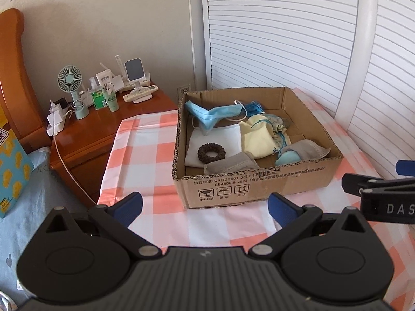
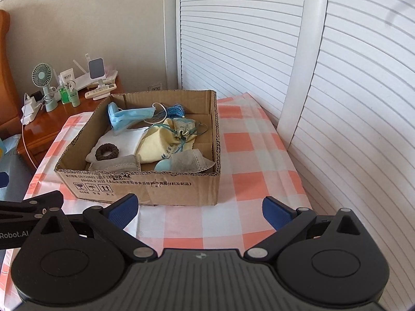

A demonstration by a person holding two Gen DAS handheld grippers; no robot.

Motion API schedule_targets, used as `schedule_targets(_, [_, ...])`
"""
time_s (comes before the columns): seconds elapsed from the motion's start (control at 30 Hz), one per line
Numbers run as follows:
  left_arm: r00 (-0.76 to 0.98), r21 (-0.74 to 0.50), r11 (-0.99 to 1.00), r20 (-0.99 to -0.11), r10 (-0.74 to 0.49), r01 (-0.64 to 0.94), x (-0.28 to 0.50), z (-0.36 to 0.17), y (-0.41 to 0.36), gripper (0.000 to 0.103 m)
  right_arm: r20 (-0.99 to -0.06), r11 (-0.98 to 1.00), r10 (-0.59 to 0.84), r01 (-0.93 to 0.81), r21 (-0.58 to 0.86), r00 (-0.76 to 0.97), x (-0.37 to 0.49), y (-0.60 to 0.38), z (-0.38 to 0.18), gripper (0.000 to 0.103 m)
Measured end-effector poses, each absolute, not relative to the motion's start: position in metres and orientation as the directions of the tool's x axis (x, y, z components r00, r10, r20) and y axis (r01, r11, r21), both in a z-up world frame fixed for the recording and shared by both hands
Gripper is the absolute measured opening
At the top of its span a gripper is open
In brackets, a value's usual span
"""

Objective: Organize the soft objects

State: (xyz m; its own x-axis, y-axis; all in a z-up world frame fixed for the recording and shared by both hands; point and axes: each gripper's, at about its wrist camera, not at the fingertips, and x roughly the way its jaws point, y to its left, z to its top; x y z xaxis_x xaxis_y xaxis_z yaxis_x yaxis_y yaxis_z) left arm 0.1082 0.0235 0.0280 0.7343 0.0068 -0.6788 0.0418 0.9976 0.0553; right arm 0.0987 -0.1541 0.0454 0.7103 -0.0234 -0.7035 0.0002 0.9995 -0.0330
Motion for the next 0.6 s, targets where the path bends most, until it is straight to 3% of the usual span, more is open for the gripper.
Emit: schedule_targets(0.6, [0.739,0.066,0.997,-0.673,0.022,0.030,0.1073,0.0341,0.0176,0.102,-0.693,1.000,-0.001,-0.010,-0.012,0.721,0.0936,-0.1554,0.0499,0.103])
